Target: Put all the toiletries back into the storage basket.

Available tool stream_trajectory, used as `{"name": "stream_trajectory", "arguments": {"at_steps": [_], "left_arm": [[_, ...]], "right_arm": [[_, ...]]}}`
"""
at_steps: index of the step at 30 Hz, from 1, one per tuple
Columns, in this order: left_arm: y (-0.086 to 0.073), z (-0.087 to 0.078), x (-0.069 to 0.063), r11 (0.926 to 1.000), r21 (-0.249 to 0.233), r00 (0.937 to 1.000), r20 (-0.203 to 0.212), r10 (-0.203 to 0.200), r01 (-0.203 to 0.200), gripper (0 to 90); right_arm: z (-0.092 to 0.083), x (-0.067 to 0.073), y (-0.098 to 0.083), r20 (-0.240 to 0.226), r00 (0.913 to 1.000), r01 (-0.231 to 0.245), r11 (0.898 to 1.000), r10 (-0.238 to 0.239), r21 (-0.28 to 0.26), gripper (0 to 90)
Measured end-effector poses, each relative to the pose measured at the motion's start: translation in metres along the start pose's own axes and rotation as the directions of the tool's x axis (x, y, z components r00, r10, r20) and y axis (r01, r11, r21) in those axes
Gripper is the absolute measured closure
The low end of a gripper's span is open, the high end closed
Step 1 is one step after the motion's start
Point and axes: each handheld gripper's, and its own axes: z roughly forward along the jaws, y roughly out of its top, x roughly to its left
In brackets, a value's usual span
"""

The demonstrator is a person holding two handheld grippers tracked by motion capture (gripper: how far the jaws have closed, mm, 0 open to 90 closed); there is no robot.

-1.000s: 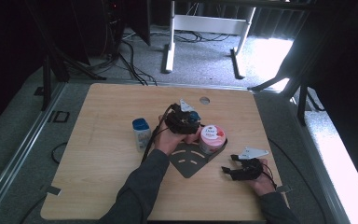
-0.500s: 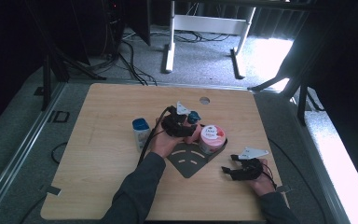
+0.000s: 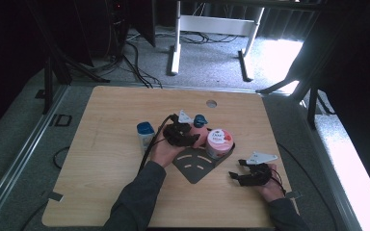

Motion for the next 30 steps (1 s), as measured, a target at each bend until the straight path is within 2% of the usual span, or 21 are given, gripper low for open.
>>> {"name": "stream_trajectory", "arguments": {"at_steps": [7, 22, 30], "left_arm": [[-0.008, -0.008, -0.003, 0.9999, 0.003, 0.9998, 0.015, 0.015, -0.015, 54.6], [-0.018, -0.025, -0.007, 0.9998, -0.01, 0.999, 0.04, 0.017, -0.016, 55.3], [-0.026, -0.029, -0.002, 0.9999, 0.004, 0.9991, 0.04, 0.014, -0.015, 54.5]], "right_arm": [[0.0, 0.0, 0.0, 0.0, 1.0, 0.0, 1.0, 0.0, 0.0, 29.5], [0.0, 0.0, 0.0, 0.0, 1.0, 0.001, 1.0, -0.001, -0.001, 29.5], [0.0, 0.0, 0.0, 0.0, 1.0, 0.001, 1.0, -0.001, -0.001, 29.5]]}}
